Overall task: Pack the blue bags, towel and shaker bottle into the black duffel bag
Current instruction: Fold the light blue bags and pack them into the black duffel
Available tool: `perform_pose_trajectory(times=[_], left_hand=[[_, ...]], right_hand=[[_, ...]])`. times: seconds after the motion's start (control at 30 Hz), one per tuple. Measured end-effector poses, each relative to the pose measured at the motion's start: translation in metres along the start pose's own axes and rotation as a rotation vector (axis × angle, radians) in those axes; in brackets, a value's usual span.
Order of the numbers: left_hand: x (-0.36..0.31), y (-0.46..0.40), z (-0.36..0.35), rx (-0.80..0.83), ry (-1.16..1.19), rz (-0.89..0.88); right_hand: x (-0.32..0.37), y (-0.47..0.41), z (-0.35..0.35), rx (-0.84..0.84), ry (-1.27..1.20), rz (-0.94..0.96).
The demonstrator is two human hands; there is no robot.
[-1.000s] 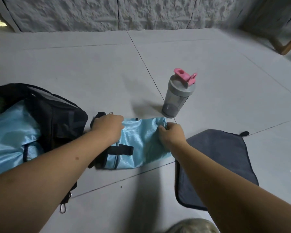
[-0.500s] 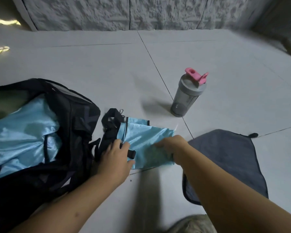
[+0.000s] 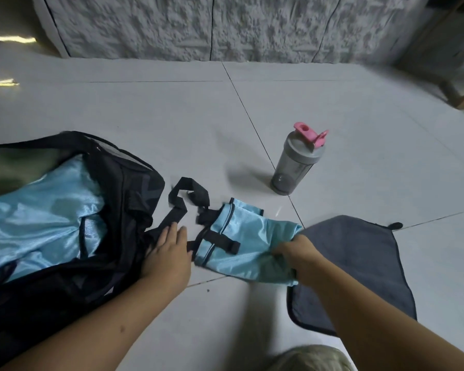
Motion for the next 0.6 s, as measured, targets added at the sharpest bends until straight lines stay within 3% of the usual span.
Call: perform_pose_trajectory(times=[0.23, 0.37, 0.5, 0.6], left_hand=[[0.012, -0.014, 0.007, -0.04, -0.008, 0.158], [0.004, -0.02, 0.013, -0.033, -0.018, 0.155], [-0.018, 0.002, 0.018, -0.239, 0.284, 0.045], [-0.042, 0.015, 0.017, -0.108, 0.513, 0.164]], right_hand=[[-0.004, 0.002, 0.018, 0.002, 0.103, 0.03], [-0.003, 0.003, 0.031, 0.038, 0.008, 0.035], [-0.008, 0.009, 0.029, 0.105, -0.043, 0.013], [-0.015, 0.015, 0.017, 0.144, -0.051, 0.011]])
Point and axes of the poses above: each hand's wrist, its own y-axis away from the middle knuckle, its own z-axis out of the back of the hand, x = y × z, the point moved 5 cm from there along -y, towards the middle knuckle, and after that the axes turned 5 degrees about -x, right-handed, at the moved point
